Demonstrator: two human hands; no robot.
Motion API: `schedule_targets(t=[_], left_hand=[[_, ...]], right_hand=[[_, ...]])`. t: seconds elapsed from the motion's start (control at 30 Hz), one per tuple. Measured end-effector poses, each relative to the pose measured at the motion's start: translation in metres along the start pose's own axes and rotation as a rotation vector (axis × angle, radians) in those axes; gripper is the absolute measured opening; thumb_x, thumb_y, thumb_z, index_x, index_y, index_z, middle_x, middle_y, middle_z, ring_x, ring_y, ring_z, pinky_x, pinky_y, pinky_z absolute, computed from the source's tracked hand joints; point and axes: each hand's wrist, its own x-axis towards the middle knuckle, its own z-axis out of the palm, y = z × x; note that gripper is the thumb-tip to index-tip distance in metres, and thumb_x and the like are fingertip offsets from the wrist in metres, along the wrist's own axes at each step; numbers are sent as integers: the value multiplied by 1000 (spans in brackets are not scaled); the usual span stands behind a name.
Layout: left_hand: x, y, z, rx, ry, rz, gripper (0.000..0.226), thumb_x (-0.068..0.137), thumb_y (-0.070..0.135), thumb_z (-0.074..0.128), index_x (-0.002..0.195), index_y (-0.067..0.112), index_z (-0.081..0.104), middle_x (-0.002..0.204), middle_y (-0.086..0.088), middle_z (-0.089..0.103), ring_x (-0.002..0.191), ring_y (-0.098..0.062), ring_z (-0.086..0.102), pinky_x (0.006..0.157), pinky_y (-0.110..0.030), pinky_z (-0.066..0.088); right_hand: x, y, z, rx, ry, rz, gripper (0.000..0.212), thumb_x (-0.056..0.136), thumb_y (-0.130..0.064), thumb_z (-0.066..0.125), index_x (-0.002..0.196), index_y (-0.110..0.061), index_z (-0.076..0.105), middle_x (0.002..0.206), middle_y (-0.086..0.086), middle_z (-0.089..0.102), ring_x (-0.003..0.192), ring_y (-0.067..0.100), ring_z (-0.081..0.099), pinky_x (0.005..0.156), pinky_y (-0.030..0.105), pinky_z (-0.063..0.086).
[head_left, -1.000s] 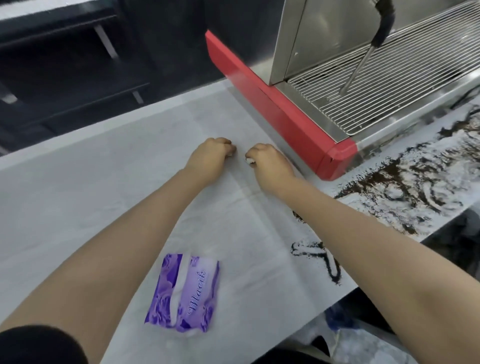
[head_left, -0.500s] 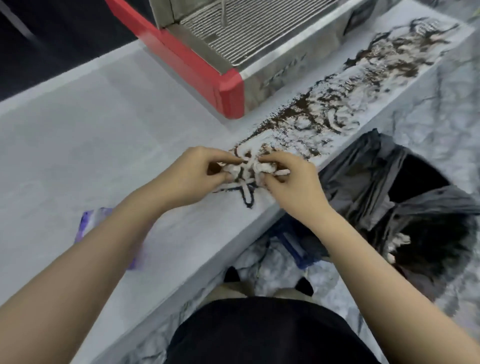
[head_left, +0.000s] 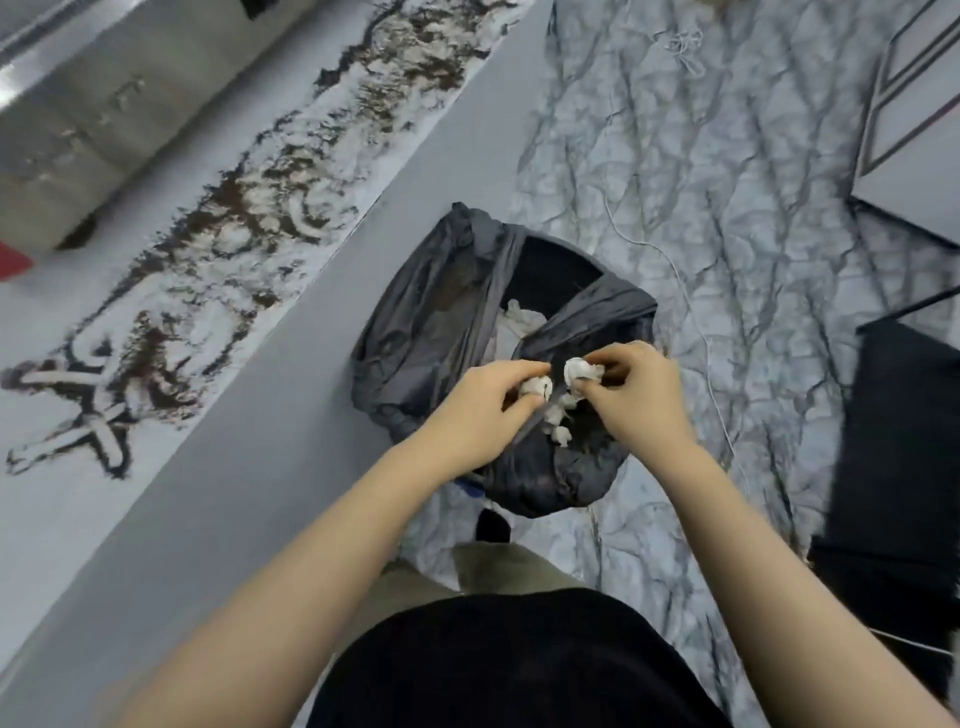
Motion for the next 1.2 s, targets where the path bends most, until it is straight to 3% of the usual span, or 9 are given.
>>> schedule_targets(t=[0.07,0.17,0.27,0.33,0.43,0.57,0.8,1.03,1.2], left_hand=[[28,-7,35,55,-82,-34,49,101,26,54,148,20,44,147,0,50,134,-14,48,109,-29,41],[54,-24,71,181,-283,-165,70,101,33,52,158,21,14,165,-4,16,152,-24,17,121,-38,24],[55,-31,74,159,-250,-193,75,99,39,54,158,28,8,166,-1,8,153,-25,12,122,-44,23],[43,-27,58,145,-137,-154,72,98,41,56,157,28,17,164,2,19,151,-19,18,121,-42,26],[11,-18,20,172,96,-102,58,98,39,56,151,24,38,152,5,44,141,-14,34,117,-33,31],[-50,-17,-42,182,467,-137,41,99,33,57,138,22,56,134,8,59,126,-10,45,108,-26,35],[-193,-48,-123,234,952,-338,33,98,30,60,130,23,63,123,12,63,113,-7,51,99,-23,40],[-335,-85,-180,313,1346,-456,34,94,27,67,127,19,65,124,16,61,119,-3,50,105,-28,42],[-409,-118,-215,294,1351,-599,68,82,50,74,141,24,51,140,12,54,131,-10,44,106,-19,33]], right_hand=[[11,28,3,-9,-94,55,37,75,-12,76,110,-18,67,103,-1,65,98,17,63,86,32,54],[20,53,6,-73,-359,127,71,76,-11,76,140,-16,45,142,4,48,132,21,43,110,36,38],[24,54,3,-37,-332,50,59,87,-15,66,141,-18,44,143,1,48,133,20,43,109,32,37],[25,38,0,9,-276,-34,46,92,-18,60,137,-19,48,136,0,54,126,17,49,103,26,39],[25,-8,2,121,-244,-180,37,95,-21,56,132,-20,53,126,-1,60,114,14,56,98,34,49],[16,-93,21,268,-322,-416,32,97,-21,54,128,-21,55,121,-6,60,104,9,59,92,35,52],[-36,-243,95,383,-608,-757,28,98,-20,53,125,-20,58,118,-9,61,109,8,57,95,34,50],[-127,-364,180,466,-746,-985,21,94,-20,57,113,-17,65,108,-8,67,98,7,61,87,34,53],[-172,-426,230,310,-750,-1198,27,90,-13,59,115,-22,64,115,-9,65,106,12,56,90,28,47]])
